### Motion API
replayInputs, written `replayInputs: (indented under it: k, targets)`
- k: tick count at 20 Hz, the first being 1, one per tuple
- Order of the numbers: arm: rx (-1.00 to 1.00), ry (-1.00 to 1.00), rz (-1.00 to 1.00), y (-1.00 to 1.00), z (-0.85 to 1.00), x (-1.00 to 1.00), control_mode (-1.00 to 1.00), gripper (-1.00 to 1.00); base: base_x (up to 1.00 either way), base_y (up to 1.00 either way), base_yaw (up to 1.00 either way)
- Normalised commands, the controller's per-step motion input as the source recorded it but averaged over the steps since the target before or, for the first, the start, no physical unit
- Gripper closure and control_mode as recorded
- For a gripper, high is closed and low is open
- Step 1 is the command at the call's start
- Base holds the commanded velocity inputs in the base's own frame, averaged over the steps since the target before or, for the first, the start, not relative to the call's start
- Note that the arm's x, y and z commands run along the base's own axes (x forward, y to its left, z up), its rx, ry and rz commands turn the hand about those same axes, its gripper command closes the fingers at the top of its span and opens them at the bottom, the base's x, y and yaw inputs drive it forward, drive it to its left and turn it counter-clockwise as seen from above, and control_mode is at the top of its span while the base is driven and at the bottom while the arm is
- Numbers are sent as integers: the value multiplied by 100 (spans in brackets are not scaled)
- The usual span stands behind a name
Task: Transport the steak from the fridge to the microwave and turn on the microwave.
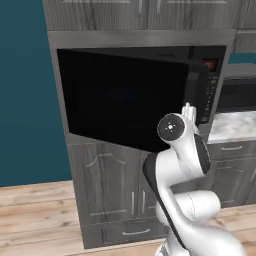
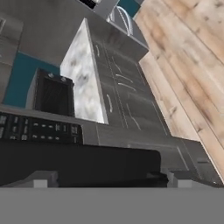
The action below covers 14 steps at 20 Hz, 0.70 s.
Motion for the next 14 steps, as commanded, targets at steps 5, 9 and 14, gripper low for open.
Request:
replayInputs:
  k: [5,9,14]
  targets:
    - [7,0,16,-24,-12,70,-100,-100,0,0,0]
    - [8,0,17,-15,-10,75,-100,-100,0,0,0]
    - [7,0,16,-3,-3,69,-100,-100,0,0,0]
